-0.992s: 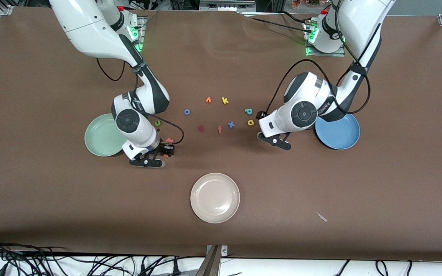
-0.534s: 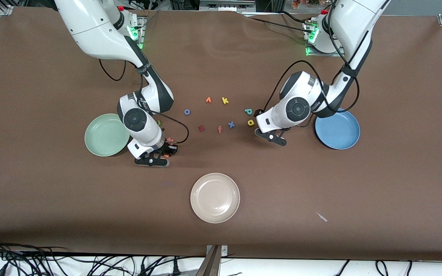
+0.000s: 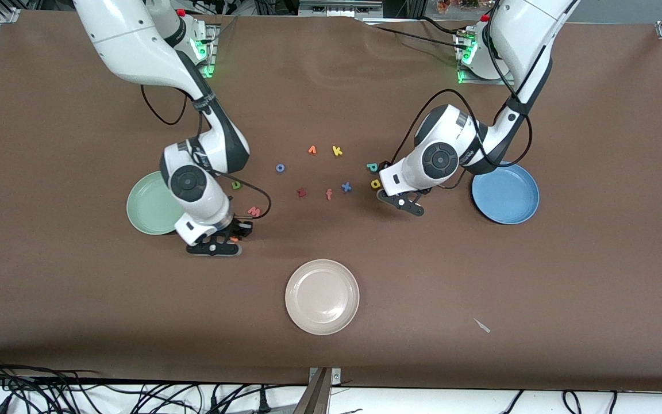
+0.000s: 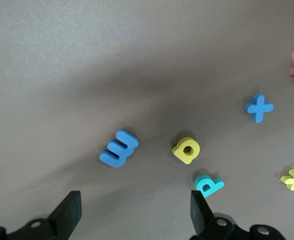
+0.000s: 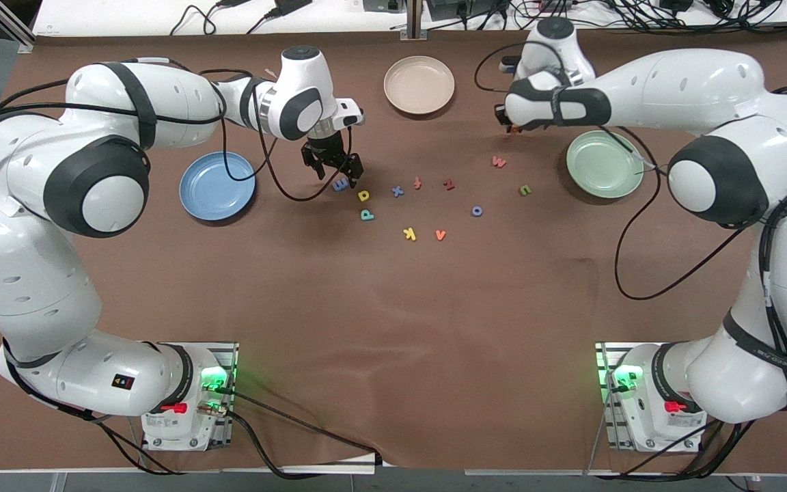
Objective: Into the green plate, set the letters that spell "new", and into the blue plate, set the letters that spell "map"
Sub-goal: 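Grasp the orange 6 with the right gripper and drop it on the green plate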
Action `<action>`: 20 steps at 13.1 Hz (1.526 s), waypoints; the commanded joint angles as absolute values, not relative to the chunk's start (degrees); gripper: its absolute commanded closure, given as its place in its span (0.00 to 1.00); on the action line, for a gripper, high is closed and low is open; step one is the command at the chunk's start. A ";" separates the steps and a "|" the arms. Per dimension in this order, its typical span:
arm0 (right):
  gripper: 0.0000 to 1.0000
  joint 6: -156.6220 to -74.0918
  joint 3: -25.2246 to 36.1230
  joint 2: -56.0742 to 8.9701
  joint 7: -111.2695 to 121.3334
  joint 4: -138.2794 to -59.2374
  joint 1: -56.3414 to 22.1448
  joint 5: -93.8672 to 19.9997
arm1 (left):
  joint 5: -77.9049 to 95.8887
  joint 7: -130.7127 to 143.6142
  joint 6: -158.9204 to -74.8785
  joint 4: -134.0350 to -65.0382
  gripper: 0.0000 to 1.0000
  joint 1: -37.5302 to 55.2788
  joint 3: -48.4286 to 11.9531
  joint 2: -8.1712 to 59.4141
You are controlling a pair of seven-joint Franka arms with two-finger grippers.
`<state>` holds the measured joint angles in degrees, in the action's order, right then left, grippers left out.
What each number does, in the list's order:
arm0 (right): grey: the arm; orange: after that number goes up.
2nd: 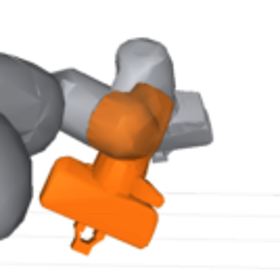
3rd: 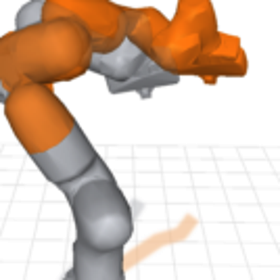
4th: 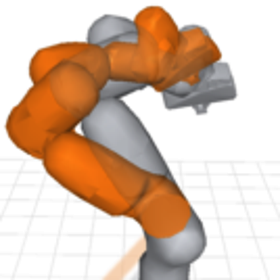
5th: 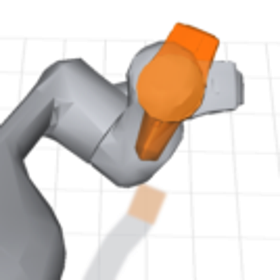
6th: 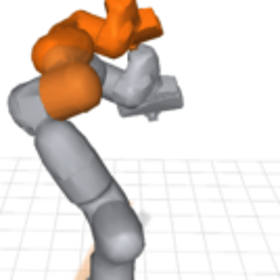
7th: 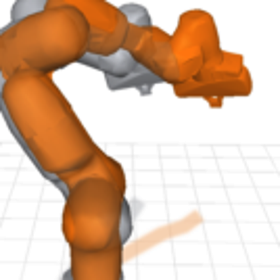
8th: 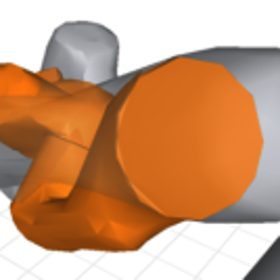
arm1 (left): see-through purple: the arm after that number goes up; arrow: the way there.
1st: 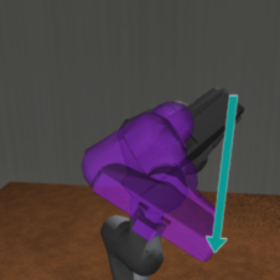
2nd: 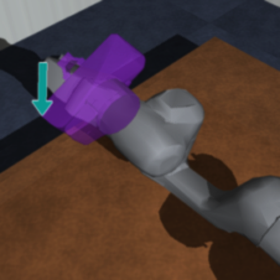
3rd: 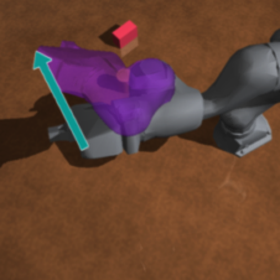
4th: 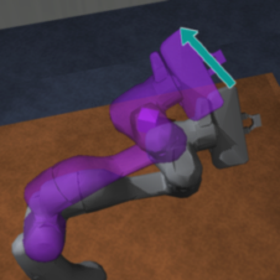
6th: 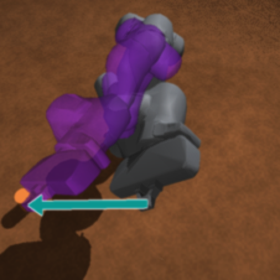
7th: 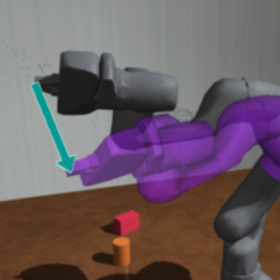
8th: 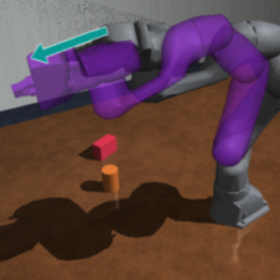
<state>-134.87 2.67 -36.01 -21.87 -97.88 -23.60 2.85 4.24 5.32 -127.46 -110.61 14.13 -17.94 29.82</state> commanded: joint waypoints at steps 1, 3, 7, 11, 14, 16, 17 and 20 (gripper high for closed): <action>0.96 -127.99 6.57 -31.39 -14.35 -99.57 -23.03 2.55 | 2.55 4.83 -128.58 -111.62 0.02 14.85 -17.67 29.62; 0.96 -126.39 8.86 -27.10 -7.23 -104.56 -22.76 2.46 | 2.20 4.83 -132.95 -113.98 0.02 15.03 -17.67 29.36; 0.96 -134.09 14.57 -16.28 0.25 -123.35 -22.76 2.29 | 0.89 5.01 -140.71 -117.16 0.02 15.64 -17.58 29.62; 0.95 -143.60 17.23 -16.26 0.88 -133.23 -22.76 2.29 | -1.76 5.45 -143.00 -116.81 0.02 15.12 -17.05 30.67; 0.64 -144.50 17.32 -17.23 0.70 -134.21 -22.59 2.29 | -3.07 5.54 -143.09 -116.46 0.02 14.51 -16.52 30.94; 0.00 -144.05 17.32 -16.09 0.61 -133.60 -22.59 2.29 | -3.08 5.45 -143.09 -116.46 0.02 14.41 -16.44 30.94; 0.00 -143.88 17.14 -15.39 0.96 -133.16 -22.59 2.37 | -3.08 5.45 -143.09 -116.46 0.02 14.15 -16.44 30.85; 0.00 -141.60 13.37 -14.59 6.63 -129.04 -22.76 2.90 | -3.08 5.45 -143.09 -116.46 0.02 14.06 -16.52 30.85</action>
